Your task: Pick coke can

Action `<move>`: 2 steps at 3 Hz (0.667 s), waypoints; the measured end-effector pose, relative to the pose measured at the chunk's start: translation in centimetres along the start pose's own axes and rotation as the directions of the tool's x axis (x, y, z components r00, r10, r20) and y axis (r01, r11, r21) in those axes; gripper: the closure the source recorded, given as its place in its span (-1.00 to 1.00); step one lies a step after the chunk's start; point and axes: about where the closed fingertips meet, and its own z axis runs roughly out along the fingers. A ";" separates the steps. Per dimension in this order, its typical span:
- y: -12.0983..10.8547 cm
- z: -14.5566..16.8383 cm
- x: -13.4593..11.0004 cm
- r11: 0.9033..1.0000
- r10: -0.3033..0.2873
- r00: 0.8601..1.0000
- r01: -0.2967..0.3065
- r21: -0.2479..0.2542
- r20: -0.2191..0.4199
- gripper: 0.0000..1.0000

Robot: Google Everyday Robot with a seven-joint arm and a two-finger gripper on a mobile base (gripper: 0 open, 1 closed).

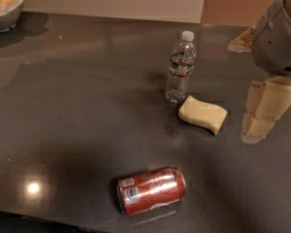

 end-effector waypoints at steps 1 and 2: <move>3.0 2.2 -2.7 0.994 -0.087 0.996 0.088 -0.067 0.020 -1.00; 5.6 4.4 -4.7 0.983 -0.142 0.989 0.145 -0.116 0.040 -1.00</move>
Offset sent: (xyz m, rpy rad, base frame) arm -0.0706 0.0982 -0.1262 0.0166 0.1985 0.2510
